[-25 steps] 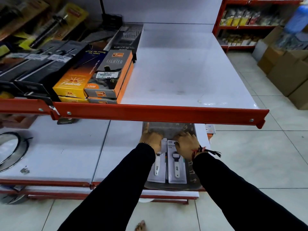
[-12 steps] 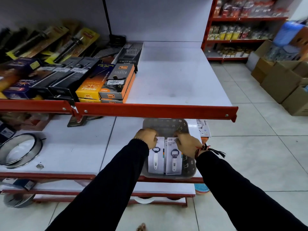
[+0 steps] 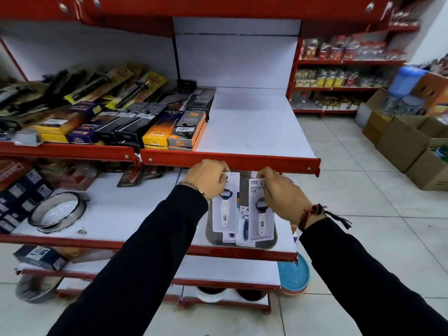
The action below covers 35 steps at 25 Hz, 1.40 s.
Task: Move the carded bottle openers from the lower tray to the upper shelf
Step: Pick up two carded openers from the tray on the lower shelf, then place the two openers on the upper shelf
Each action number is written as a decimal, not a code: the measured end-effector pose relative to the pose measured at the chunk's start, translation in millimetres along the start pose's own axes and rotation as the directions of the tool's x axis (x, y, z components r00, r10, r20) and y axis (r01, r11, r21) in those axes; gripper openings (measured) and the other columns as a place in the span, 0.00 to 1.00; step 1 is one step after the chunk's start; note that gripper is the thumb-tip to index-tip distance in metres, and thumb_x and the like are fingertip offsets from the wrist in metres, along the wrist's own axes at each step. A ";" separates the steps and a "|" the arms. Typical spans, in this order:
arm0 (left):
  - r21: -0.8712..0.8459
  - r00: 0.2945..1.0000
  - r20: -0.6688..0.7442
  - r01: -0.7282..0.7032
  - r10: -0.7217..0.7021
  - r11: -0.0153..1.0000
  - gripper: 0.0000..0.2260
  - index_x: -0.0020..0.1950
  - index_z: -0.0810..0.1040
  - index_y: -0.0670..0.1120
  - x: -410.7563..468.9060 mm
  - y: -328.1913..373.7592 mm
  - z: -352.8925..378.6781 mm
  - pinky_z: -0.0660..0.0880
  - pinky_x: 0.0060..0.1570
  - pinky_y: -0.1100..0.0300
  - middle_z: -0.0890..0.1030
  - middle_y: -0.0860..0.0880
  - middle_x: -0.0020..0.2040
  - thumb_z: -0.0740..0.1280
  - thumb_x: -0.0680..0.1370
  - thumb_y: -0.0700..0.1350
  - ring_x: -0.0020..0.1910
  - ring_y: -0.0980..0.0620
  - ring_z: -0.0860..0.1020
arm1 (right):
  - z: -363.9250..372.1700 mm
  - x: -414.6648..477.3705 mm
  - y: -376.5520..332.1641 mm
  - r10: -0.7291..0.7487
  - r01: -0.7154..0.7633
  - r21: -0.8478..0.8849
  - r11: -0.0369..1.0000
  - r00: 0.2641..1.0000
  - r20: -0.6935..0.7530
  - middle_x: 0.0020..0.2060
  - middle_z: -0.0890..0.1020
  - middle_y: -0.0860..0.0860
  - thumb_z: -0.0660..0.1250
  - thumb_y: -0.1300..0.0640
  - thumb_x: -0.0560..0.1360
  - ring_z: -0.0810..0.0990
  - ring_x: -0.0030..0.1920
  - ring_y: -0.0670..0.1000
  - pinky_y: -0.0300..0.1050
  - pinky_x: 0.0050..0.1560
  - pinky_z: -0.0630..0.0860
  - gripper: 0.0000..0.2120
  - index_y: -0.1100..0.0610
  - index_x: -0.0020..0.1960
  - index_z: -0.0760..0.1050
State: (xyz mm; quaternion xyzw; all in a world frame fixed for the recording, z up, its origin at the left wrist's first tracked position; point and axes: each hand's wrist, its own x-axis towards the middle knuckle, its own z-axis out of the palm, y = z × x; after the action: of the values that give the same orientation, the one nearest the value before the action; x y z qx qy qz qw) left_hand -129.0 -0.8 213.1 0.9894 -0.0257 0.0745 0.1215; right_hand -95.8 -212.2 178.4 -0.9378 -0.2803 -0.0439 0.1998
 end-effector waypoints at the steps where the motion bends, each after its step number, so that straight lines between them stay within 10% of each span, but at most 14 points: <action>1: 0.017 1.000 -0.017 -0.006 0.006 1.000 0.12 0.59 0.80 0.47 -1.3 3.3 -14.5 0.78 0.51 0.54 0.84 0.45 0.55 0.61 0.79 0.43 0.53 0.44 0.82 | -13.9 0.2 -5.6 -0.017 0.017 0.006 1.000 1.000 -0.020 0.58 0.78 0.55 0.54 0.61 0.81 0.76 0.46 0.55 0.48 0.39 0.70 0.12 0.57 0.63 0.67; 14: 0.128 0.962 -0.273 0.029 0.007 0.991 0.14 0.62 0.78 0.44 84.7 15.0 -153.5 0.76 0.51 0.51 0.82 0.39 0.56 0.60 0.79 0.41 0.55 0.37 0.80 | -144.9 119.2 -46.2 -0.066 0.081 0.043 0.996 0.958 -0.279 0.45 0.76 0.53 0.50 0.63 0.80 0.76 0.39 0.56 0.51 0.38 0.72 0.12 0.57 0.61 0.66; 26: 0.247 0.993 0.063 0.080 -0.099 0.966 0.15 0.62 0.80 0.44 194.6 -40.1 -99.1 0.76 0.60 0.51 0.79 0.42 0.64 0.62 0.78 0.41 0.63 0.41 0.78 | -76.5 228.0 -15.5 0.118 -0.122 0.097 0.988 0.992 0.044 0.47 0.75 0.54 0.53 0.66 0.78 0.75 0.44 0.56 0.45 0.44 0.70 0.16 0.60 0.65 0.67; 35: 0.425 0.992 0.098 0.029 -0.078 0.905 0.15 0.62 0.78 0.51 208.7 -53.4 -36.4 0.30 0.72 0.34 0.81 0.51 0.59 0.61 0.78 0.47 0.64 0.48 0.78 | -28.1 242.2 15.5 0.220 -0.215 -0.058 0.975 0.971 0.097 0.60 0.76 0.51 0.59 0.58 0.77 0.79 0.60 0.56 0.49 0.57 0.73 0.13 0.51 0.57 0.78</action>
State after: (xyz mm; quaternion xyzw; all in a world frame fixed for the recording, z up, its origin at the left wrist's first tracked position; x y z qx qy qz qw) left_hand 75.6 53.1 267.5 0.9952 0.0114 0.0189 -0.0952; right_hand 116.6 -112.2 245.8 -0.9684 -0.1848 0.0201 0.1666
